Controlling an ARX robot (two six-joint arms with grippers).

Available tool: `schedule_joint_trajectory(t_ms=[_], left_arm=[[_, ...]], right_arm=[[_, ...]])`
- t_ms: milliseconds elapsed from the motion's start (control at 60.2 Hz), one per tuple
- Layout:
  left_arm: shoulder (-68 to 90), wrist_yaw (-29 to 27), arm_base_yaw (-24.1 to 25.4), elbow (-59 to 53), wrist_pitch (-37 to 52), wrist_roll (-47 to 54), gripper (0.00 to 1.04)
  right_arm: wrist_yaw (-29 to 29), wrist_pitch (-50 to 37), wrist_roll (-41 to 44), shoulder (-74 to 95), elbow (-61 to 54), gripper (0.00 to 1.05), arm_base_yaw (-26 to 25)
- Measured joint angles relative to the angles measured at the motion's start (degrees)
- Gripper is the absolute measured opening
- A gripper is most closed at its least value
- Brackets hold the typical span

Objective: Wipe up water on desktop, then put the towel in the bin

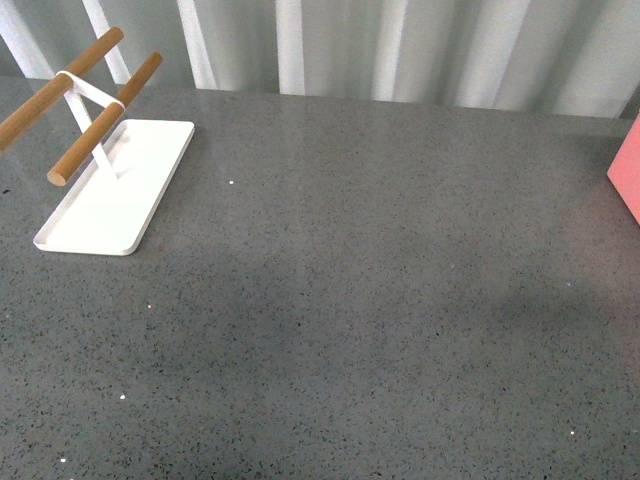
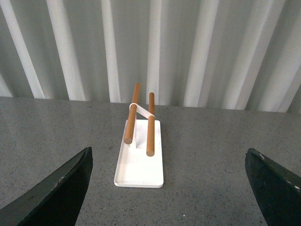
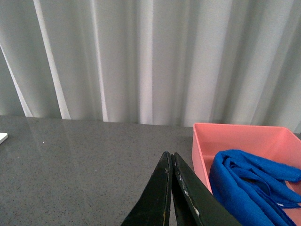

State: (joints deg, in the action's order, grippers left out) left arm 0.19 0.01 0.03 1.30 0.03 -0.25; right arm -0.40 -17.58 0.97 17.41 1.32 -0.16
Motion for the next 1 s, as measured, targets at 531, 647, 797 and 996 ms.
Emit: schedule_joint_trajectory(t_ms=[531, 647, 797, 996], left_arm=[[0.0, 0.0, 0.0, 0.0, 0.0, 0.0, 0.98], [0.0, 0.0, 0.0, 0.0, 0.0, 0.0, 0.98], [-0.1, 0.0, 0.0, 0.0, 0.0, 0.0, 0.98], [-0.1, 0.0, 0.0, 0.0, 0.0, 0.0, 0.98]], right_arm=[[0.1, 16.2, -0.3, -14.1, 0.0, 0.03, 0.0], [0.2, 17.4, -0.4, -17.2, 0.0, 0.03, 0.0], [0.2, 17.6, -0.4, -17.2, 0.0, 0.06, 0.0], [0.2, 17.6, -0.4, -17.2, 0.0, 0.57, 0.0]])
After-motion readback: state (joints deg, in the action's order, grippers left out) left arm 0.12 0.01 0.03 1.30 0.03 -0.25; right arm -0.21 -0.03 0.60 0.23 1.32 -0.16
